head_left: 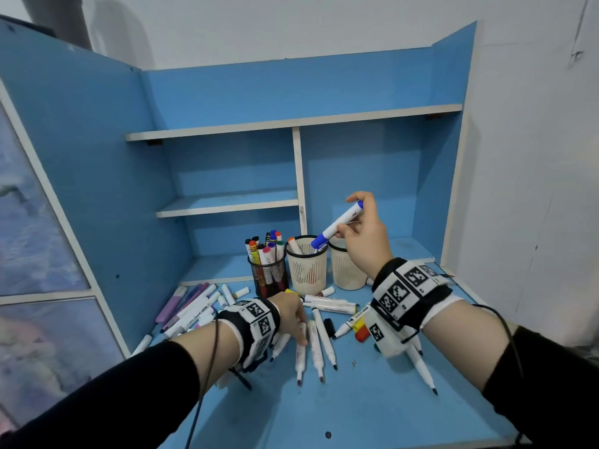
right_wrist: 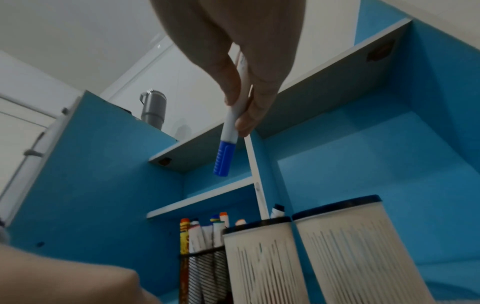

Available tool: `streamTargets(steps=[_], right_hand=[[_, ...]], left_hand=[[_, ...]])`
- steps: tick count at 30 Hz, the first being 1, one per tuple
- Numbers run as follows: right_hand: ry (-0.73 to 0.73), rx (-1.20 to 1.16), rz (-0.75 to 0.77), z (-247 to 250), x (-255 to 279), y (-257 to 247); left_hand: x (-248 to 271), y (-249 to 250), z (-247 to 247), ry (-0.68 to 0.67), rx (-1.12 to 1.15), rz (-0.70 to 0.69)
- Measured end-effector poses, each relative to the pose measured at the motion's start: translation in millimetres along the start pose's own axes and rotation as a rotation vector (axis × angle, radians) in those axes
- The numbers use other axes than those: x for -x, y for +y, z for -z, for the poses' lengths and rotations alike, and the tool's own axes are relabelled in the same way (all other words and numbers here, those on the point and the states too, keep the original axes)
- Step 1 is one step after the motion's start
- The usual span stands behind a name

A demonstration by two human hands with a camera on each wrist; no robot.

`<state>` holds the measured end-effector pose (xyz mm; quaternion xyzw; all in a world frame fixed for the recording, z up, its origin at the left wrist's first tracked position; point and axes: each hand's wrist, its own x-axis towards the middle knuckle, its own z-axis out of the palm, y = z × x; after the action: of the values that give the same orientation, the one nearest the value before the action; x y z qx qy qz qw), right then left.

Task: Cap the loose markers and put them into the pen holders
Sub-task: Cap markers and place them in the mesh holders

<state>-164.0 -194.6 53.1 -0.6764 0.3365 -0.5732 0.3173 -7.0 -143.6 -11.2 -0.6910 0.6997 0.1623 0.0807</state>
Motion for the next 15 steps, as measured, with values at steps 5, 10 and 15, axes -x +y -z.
streamTargets(steps=[5, 10, 15], right_hand=[[-0.005, 0.082, -0.011, -16.9, -12.5, 18.3], [0.029, 0.108, -0.082, -32.9, -17.0, 29.8], [0.093, 0.103, -0.125, -44.2, -22.7, 36.2]], left_hand=[[-2.7, -1.7, -0.9, 0.031, 0.054, 0.008], [13.9, -10.6, 2.4, 0.217, 0.22, 0.004], [57.8, -21.1, -1.6, 0.369, 0.66, -0.002]])
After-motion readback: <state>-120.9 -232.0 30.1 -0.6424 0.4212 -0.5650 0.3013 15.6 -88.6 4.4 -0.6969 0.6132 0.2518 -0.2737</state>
